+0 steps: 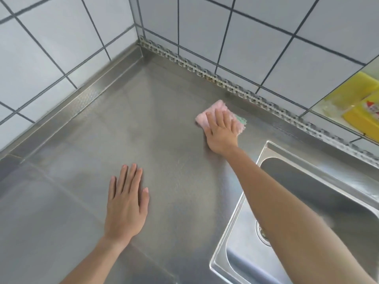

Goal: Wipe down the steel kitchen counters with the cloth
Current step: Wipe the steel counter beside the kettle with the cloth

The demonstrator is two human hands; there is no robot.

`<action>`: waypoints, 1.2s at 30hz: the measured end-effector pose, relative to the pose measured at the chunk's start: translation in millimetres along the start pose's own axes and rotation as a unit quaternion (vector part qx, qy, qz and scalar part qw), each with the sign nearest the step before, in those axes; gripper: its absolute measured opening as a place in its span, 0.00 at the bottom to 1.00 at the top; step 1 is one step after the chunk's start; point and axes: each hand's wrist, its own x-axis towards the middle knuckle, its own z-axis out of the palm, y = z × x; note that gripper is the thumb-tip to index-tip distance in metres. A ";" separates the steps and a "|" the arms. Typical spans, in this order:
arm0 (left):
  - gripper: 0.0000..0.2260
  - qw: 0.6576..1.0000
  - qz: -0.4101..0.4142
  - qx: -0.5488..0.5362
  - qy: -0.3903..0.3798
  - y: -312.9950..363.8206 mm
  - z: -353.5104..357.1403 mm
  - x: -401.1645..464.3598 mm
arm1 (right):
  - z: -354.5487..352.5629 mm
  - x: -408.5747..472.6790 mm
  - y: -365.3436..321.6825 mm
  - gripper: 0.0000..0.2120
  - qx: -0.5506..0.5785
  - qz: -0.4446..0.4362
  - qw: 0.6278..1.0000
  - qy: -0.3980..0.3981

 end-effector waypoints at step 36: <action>0.26 0.999 0.025 -0.022 -0.042 18.9 -27.8 -186.7 | 103.0 -402.7 -19.1 0.26 -0.037 -0.067 0.997 -0.028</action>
